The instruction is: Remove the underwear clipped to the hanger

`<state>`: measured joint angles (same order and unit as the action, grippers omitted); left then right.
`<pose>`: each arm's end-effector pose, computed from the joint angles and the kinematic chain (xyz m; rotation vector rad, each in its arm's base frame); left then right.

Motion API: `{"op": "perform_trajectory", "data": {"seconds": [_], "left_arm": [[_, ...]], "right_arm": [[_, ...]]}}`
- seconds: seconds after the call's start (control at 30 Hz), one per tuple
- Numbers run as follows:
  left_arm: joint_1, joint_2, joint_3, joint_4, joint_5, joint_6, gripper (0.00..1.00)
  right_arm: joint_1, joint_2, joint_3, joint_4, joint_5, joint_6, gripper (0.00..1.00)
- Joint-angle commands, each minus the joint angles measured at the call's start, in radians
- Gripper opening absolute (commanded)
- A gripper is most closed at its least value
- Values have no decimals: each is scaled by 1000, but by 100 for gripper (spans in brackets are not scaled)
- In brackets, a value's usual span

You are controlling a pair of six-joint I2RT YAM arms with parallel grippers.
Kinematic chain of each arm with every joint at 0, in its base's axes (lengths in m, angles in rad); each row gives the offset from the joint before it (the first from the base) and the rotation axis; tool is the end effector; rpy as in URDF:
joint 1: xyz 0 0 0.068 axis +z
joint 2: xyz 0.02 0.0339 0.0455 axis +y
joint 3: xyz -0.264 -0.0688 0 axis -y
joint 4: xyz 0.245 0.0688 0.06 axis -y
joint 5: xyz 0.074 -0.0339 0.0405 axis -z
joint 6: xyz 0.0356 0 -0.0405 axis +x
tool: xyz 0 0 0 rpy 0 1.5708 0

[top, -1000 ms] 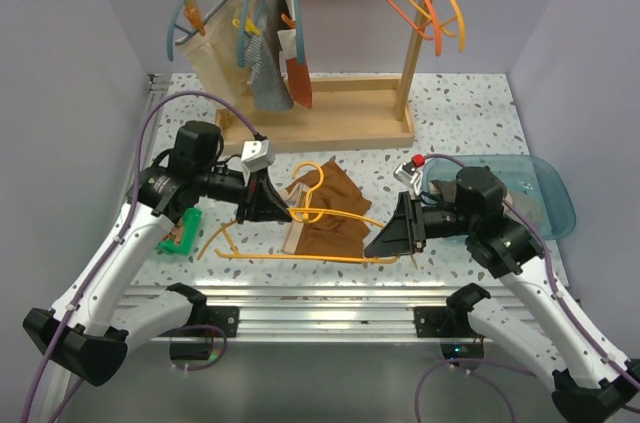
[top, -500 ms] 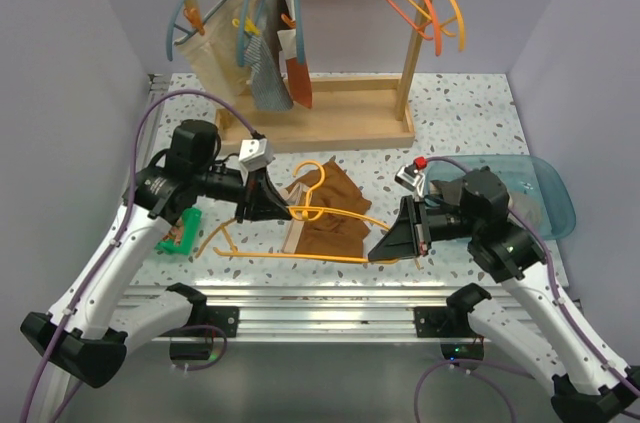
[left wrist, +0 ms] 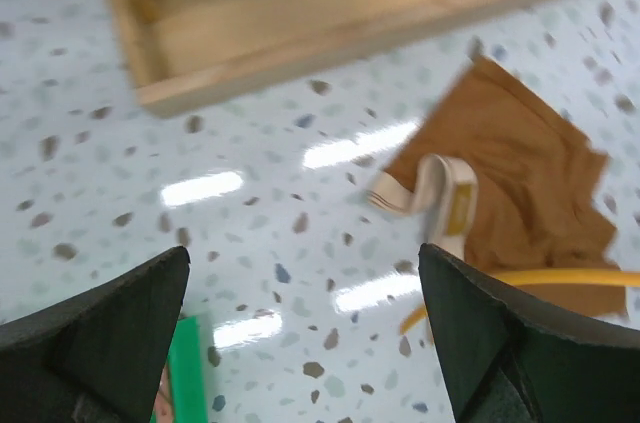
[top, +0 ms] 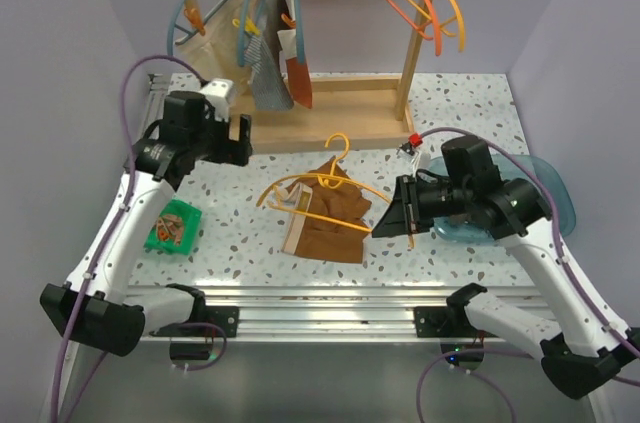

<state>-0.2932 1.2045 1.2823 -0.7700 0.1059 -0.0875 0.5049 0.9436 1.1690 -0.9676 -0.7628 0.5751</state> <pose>0.2375 -0.0756 0.3690 0.2903 2.2600 -0.3211 0.1316 0.1008 0.3731 -0.3455 2.4610 1.3952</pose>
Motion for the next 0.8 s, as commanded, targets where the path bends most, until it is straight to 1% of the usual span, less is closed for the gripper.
{"op": "perform_trajectory", "data": {"seconds": [0.0, 0.03, 0.1, 0.13, 0.23, 0.27, 0.37, 0.4, 0.43, 0.57, 0.6, 0.67, 0.7, 0.77], "left_arm": [[58, -45, 117, 75, -325, -133, 100], [58, -51, 123, 89, -340, -161, 100], [58, -63, 111, 116, -345, -181, 100], [58, -80, 103, 148, -353, -192, 100], [58, -111, 72, 190, -359, -213, 100], [58, -117, 55, 198, -353, -216, 100], [58, -126, 19, 221, -321, -238, 100], [58, -125, 12, 221, -312, -248, 100], [58, -117, 8, 219, -289, -254, 100], [58, -114, -23, 216, -241, -281, 100], [58, -124, -32, 224, -230, -285, 100], [58, -138, -60, 232, -222, -293, 100], [58, -148, -69, 236, -221, -293, 100], [58, -157, -93, 241, -216, -294, 100]], "right_arm": [[7, 49, 148, -269, 251, -245, 0], [6, 63, 208, -273, 355, -259, 0], [7, 99, 262, -270, 446, -279, 0], [7, 115, 315, -270, 529, -293, 0], [7, 170, 403, -229, 623, -328, 0], [7, 184, 422, -179, 682, -345, 0], [6, 263, 491, -73, 761, -391, 0], [6, 291, 541, -53, 784, -400, 0], [6, 350, 569, -33, 798, -408, 0], [6, 448, 681, 111, 898, -448, 0], [6, 460, 719, 137, 942, -467, 0], [6, 509, 764, 191, 973, -488, 0], [6, 526, 817, 204, 984, -503, 0], [0, 588, 871, 236, 982, -514, 0]]}}
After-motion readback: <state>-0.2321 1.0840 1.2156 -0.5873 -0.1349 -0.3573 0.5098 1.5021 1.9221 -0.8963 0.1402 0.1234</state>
